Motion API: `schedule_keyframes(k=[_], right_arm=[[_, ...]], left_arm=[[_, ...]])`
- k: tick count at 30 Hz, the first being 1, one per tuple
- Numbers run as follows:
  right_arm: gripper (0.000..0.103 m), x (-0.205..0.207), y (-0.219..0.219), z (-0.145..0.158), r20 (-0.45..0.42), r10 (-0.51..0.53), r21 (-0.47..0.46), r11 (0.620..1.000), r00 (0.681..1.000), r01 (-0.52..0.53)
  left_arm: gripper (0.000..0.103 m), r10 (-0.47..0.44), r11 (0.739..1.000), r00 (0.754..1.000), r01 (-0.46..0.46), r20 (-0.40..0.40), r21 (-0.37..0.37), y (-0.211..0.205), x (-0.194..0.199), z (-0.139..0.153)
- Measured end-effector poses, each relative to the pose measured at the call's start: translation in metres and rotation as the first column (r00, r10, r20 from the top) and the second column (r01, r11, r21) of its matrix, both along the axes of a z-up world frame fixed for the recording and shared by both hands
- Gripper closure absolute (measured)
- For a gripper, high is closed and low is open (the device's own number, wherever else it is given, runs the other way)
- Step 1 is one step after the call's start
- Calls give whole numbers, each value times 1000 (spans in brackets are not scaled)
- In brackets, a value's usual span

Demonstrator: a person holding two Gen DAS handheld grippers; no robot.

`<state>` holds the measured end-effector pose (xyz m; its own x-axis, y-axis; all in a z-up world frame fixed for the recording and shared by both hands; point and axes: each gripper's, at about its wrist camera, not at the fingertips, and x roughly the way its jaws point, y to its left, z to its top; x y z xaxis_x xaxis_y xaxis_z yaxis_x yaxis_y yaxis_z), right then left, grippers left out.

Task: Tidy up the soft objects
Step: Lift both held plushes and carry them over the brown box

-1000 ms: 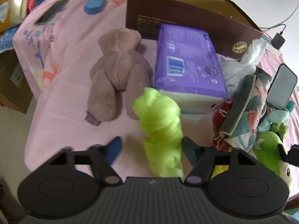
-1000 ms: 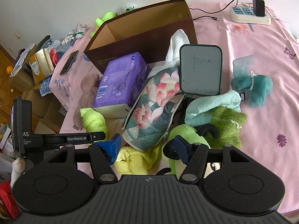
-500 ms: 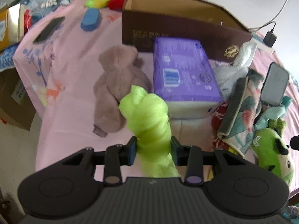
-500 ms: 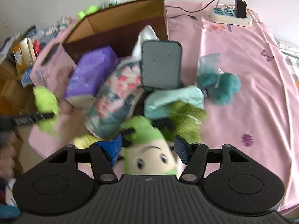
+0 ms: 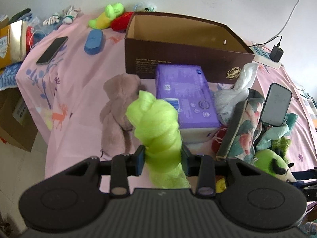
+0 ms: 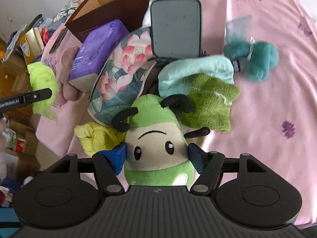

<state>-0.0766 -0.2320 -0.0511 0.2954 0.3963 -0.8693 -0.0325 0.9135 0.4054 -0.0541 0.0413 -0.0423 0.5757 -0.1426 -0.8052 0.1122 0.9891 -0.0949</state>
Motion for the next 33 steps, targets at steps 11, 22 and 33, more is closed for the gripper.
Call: schedule_keyframes(k=[11,22,33], right_arm=[[62,-18,-42,6,-94,-78,201,975,993,95],[62,-1,-72,84,-7,-116,401,910,993,109],[61,122,-24,159,203,-176,406,910,963,81]], left_arm=[[63,-24,999,1000,24,10,36,-15,1,12],[63,-108,994,994,109,28,-14,-37,11,37],[63,-221,970,956,236,191,-56,-25,90,103]])
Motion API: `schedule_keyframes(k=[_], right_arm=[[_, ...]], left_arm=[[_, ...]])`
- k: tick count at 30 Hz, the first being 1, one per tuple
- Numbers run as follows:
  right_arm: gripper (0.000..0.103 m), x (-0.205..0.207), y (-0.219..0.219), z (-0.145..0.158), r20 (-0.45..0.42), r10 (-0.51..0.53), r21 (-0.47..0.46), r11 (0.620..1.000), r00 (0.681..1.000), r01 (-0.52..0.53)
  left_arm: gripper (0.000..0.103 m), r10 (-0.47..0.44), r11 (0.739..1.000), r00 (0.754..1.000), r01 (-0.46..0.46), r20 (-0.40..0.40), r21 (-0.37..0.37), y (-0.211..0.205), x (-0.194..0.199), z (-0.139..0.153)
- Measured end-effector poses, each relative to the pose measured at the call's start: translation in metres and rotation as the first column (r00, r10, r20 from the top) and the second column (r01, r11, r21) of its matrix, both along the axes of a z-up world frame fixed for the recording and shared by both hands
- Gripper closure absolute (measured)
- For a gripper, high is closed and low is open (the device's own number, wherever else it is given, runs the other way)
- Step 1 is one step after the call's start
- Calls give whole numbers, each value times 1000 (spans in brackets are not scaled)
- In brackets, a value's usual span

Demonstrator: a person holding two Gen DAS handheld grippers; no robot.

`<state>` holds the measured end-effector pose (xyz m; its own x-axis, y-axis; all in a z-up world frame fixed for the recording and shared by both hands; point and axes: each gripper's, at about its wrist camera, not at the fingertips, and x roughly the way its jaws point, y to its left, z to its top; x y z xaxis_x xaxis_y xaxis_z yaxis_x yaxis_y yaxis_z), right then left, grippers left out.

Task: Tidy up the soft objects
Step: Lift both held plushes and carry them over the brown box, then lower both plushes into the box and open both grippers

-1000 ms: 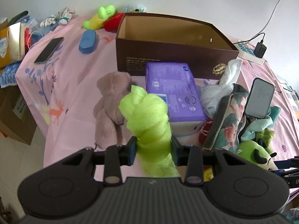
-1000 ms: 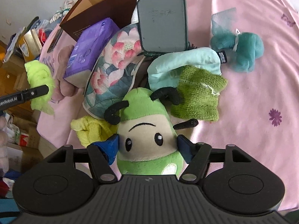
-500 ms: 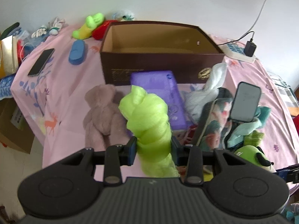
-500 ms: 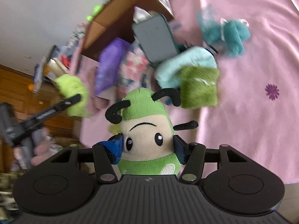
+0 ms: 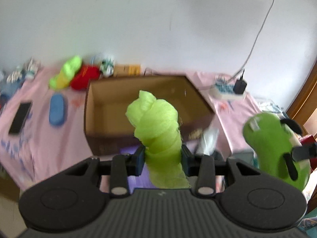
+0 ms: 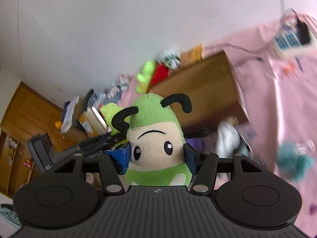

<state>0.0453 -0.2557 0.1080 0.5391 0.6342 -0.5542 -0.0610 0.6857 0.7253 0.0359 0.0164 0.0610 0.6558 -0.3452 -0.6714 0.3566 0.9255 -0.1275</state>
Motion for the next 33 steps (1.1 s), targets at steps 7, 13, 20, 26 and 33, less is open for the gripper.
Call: schedule_keyframes(k=[7,13,20,26,33], right_arm=[[61,80,27,10,70,-60,-57,996,996,64],[61,133,52,-25,16,-87,-91,992,996,88],[60,169,89,-83,-111,-88,-205,977,990,63],[59,184,107,-124,-173,-108,-283,958,979,56],[56,187,118,-143,-249,-88,-331,944,964,1]], left_arm=[[63,-17,1000,999,17,47,13,13,87,19],[63,3,998,999,-5,34,65,15,154,5],[62,16,994,996,-6,-88,113,13,196,-45],[61,8,985,989,18,-149,172,6,209,-79],[56,20,967,984,26,-176,254,6,218,-107]])
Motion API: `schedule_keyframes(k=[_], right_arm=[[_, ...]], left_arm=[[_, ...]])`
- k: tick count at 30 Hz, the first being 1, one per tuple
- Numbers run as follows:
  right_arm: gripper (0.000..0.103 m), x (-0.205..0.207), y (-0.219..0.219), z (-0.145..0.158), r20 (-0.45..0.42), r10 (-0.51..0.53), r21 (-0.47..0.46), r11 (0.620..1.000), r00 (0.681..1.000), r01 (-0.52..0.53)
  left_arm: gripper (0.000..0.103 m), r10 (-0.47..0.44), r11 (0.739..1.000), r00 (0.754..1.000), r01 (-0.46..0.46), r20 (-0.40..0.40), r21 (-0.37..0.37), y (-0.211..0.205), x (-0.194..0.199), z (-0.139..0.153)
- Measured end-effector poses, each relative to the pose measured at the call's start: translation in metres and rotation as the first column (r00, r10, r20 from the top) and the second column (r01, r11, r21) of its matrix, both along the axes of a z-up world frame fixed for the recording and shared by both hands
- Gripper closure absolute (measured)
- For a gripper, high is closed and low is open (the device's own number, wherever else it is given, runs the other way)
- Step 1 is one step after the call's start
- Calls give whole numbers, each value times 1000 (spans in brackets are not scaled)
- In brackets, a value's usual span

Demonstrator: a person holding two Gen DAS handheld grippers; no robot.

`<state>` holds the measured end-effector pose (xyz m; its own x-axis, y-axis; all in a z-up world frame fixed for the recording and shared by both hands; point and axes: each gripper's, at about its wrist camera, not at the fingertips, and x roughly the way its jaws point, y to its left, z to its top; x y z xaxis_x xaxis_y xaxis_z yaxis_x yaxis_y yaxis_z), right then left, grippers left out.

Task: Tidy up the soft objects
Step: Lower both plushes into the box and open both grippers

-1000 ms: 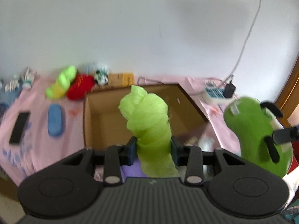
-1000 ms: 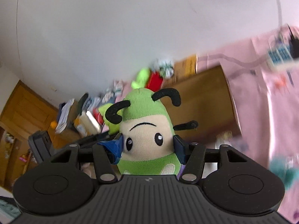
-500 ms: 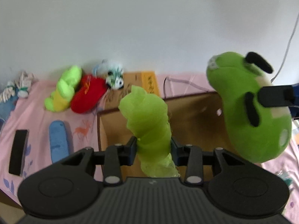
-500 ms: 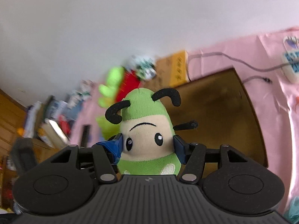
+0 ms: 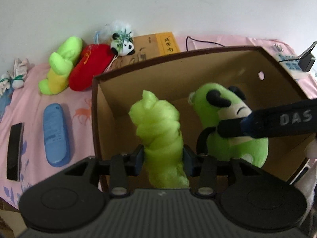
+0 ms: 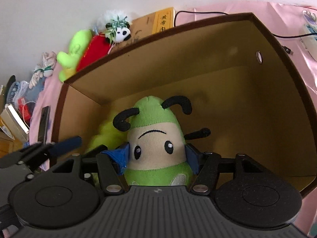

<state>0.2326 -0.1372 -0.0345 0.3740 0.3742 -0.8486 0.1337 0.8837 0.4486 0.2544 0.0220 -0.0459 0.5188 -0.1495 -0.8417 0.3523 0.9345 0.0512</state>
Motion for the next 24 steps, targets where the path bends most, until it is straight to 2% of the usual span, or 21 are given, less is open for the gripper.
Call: schedule_keyframes(k=[5,9,16,19,20,21,22,24], right_arm=[[54,-3,-6,5,-16,-6,91,996,1000,7],[54,-6,-3,20,45,7,29,1000,999,-8],[55,-9,-13,25,85,-31,59,998,996,26],[54,-9,-2,31,124,20,-50,999,992,-14],[55,-10,-5,33,146,8,1,1000,989,-8],[56,-10,-13,33,134,-26,100,995,991,12],[56,-9,-18,32,111,-50,149,988,993,33],[54,-11,-17,37,138,-55,86,995,989,44]], left_arm=[[42,0,1000,1000,-1,26,13,3,-1,1],[40,1,1000,1000,-1,31,7,6,-2,5],[38,19,1000,997,-17,77,-16,10,-9,24],[38,31,999,994,-29,101,-18,11,-15,35],[37,33,999,994,-31,105,-19,11,-17,38],[37,35,999,993,-33,109,-20,11,-20,41],[36,39,999,993,-36,113,-20,11,-21,42],[36,53,999,992,-51,115,-18,12,-24,45]])
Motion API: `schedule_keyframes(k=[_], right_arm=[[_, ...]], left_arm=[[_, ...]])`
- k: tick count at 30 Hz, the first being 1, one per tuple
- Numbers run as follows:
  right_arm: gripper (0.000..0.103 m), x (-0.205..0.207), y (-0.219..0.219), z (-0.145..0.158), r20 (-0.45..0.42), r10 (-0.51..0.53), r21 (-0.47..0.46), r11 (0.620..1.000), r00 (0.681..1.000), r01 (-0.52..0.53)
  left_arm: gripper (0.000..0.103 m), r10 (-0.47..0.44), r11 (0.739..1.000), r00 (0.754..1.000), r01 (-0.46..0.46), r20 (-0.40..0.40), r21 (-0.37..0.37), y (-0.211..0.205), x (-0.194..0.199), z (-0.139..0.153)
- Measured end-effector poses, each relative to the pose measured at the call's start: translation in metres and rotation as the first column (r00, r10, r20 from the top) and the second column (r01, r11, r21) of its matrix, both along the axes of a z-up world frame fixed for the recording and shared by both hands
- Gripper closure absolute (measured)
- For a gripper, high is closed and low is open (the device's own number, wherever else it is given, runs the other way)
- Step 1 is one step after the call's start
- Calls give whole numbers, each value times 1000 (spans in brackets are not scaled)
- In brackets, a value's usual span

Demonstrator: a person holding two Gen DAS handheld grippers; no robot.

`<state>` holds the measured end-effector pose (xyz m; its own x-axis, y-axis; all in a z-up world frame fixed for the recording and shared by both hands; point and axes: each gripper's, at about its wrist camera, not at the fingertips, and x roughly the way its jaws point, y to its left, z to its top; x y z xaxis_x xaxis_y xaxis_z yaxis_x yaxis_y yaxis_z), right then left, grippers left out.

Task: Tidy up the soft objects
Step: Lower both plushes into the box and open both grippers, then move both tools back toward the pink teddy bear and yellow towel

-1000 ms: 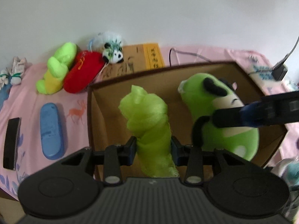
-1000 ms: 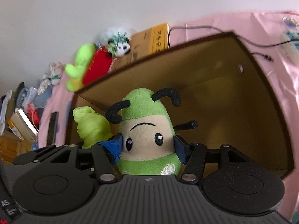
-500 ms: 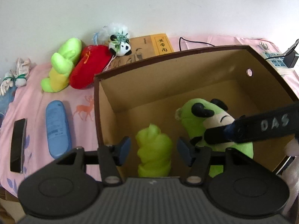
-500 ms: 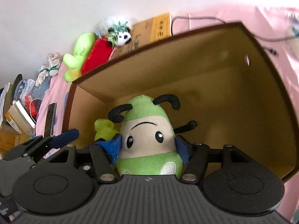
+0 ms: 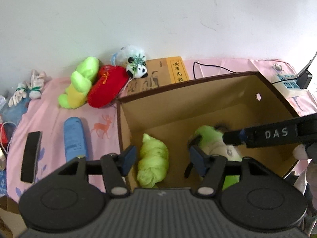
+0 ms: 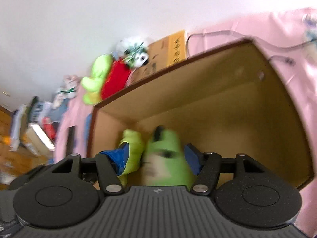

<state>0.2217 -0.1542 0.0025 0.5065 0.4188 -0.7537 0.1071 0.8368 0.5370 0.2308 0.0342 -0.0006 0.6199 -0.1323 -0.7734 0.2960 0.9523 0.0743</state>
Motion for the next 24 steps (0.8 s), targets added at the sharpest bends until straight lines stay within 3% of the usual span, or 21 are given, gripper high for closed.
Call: schedule_keyframes(k=[1,4,18,24], right_arm=[[54,-2,0,3,19,6,-21,1000,1000,-6],[55,-5,-6,2,1,26,36,999,1000,-26],[56,-59,-27,42,154,116,69,989,981,-128],[56,-91,-27,46,232,145,-4,989,962,-148]], left_arm=[[36,6,1000,1000,-6,1,1,0,-1,1],[36,29,999,1000,-29,2,15,1,-5,4],[35,148,988,985,-150,86,24,-17,-56,43],[29,184,982,976,-189,114,28,-29,-85,55]])
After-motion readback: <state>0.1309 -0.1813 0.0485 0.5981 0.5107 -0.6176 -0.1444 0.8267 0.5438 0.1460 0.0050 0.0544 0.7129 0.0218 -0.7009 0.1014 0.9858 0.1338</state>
